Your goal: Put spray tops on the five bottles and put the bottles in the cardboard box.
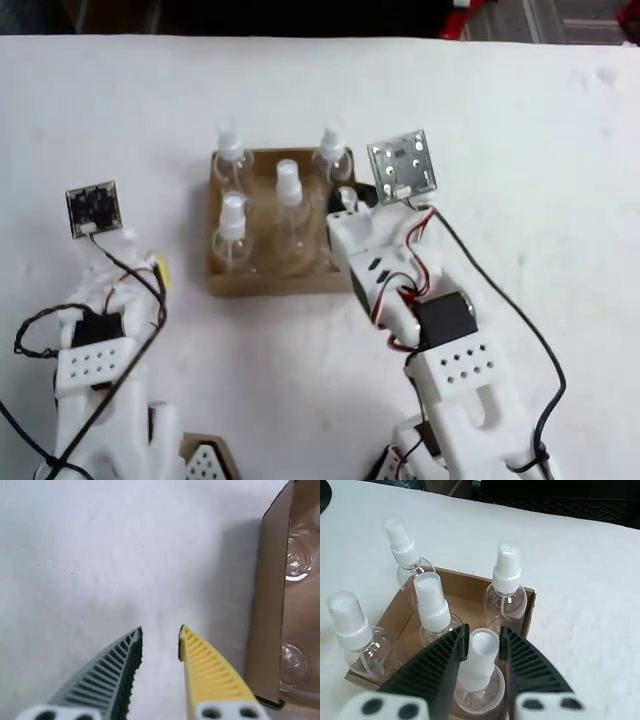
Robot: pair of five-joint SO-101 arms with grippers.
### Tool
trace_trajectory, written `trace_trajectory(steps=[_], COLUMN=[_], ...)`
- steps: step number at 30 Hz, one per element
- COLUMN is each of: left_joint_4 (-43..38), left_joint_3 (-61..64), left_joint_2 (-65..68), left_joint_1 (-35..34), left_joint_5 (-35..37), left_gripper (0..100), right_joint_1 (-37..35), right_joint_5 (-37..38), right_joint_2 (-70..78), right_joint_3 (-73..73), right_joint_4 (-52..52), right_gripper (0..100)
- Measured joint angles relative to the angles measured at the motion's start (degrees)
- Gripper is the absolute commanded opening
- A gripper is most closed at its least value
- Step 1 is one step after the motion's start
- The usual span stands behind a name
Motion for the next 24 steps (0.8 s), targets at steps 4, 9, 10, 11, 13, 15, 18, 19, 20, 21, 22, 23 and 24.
trace_trajectory(steps=[4, 9, 10, 11, 13, 15, 18, 19, 20, 21, 22, 23, 24], left_joint_4=[0.00, 0.00, 0.00, 0.00, 0.00, 0.00, 0.00, 0.00, 0.00, 0.00, 0.00, 0.00, 0.00], left_joint_3=[0.00, 0.00, 0.00, 0.00, 0.00, 0.00, 0.00, 0.00, 0.00, 0.00, 0.00, 0.00, 0.00], left_joint_2=[0.00, 0.00, 0.00, 0.00, 0.00, 0.00, 0.00, 0.00, 0.00, 0.00, 0.00, 0.00, 0.00], left_joint_1=[0.00, 0.00, 0.00, 0.00, 0.00, 0.00, 0.00, 0.00, 0.00, 0.00, 0.00, 0.00, 0.00], left_joint_5=[0.00, 0.00, 0.00, 0.00, 0.00, 0.00, 0.00, 0.00, 0.00, 0.00, 0.00, 0.00, 0.00], left_gripper=[12, 12, 12, 12, 12, 12, 12, 12, 12, 12, 12, 12, 12], right_joint_1=[0.00, 0.00, 0.00, 0.00, 0.00, 0.00, 0.00, 0.00, 0.00, 0.00, 0.00, 0.00, 0.00], right_joint_5=[0.00, 0.00, 0.00, 0.00, 0.00, 0.00, 0.00, 0.00, 0.00, 0.00, 0.00, 0.00, 0.00], right_joint_2=[0.09, 0.09, 0.09, 0.09, 0.09, 0.09, 0.09, 0.09, 0.09, 0.09, 0.09, 0.09, 0.09], right_joint_3=[1.67, 1.76, 1.76, 1.76, 1.76, 1.76, 1.76, 1.76, 1.76, 1.76, 1.76, 1.76, 1.76], right_joint_4=[0.00, 0.00, 0.00, 0.00, 0.00, 0.00, 0.00, 0.00, 0.00, 0.00, 0.00, 0.00, 0.00], right_gripper=[15.9, 15.5, 14.3, 12.5, 9.6, 9.4, 11.4, 12.2, 12.9, 13.6, 14.3, 14.9, 15.3])
